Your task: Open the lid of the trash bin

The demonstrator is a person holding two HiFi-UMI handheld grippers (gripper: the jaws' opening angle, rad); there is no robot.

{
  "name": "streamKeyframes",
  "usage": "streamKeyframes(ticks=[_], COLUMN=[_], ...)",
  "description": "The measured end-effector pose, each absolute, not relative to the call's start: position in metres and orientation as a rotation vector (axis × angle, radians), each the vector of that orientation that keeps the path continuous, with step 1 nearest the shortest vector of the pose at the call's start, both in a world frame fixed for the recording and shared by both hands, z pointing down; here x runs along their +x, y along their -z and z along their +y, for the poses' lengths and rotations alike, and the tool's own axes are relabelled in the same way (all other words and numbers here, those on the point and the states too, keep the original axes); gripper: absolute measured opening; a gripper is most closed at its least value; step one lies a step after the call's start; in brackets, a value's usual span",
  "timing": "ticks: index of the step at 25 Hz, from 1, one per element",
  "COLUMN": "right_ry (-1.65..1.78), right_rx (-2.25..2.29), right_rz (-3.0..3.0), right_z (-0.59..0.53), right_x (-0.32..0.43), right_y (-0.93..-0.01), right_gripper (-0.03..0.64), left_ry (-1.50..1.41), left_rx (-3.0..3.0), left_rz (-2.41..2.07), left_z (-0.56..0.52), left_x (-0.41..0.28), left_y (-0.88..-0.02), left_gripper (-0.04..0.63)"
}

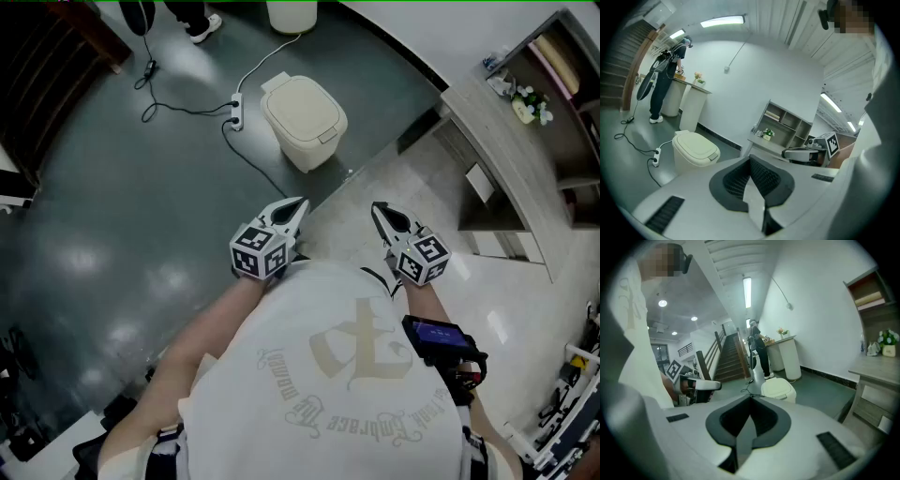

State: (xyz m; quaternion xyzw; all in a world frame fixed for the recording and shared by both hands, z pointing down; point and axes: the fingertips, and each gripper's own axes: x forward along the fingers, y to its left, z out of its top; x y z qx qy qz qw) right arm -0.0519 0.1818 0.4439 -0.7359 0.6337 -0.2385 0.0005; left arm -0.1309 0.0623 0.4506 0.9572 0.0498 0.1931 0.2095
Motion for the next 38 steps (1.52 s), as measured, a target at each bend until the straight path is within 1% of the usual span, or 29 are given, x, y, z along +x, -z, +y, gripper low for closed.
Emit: streamKeyframes(ticks=[9,22,31,38], right_ry=[0.761,0.709,0.739,0.775], right_rx=[-2.303,-2.325,-2.320,-2.259], right_rz=[1.959,1.962,1.915,1.977], right_z=[0.203,0.191,0.189,0.167], right_x=[-0.057,-0.049,-0.043,-0.050], right_y=[-0.449,-0.446,-0.452,-0.467], right_gripper=[0.005,0.005,0.005,0.005], left_ry=[-0.566,-0.520,-0.551,-0.566], left_rx=[2.660,2.678,2.668,2.653], left_rz=[0.146,0.104,0.096,0.020], left_z=[0.084,0.063,0.061,0.047], left_x=[-0.137,-0.130,-0.133,-0.144], left_y=[-0.454,-0.446,-0.451,-0.462], left_gripper=[0.012,0.012,0.012,0.012])
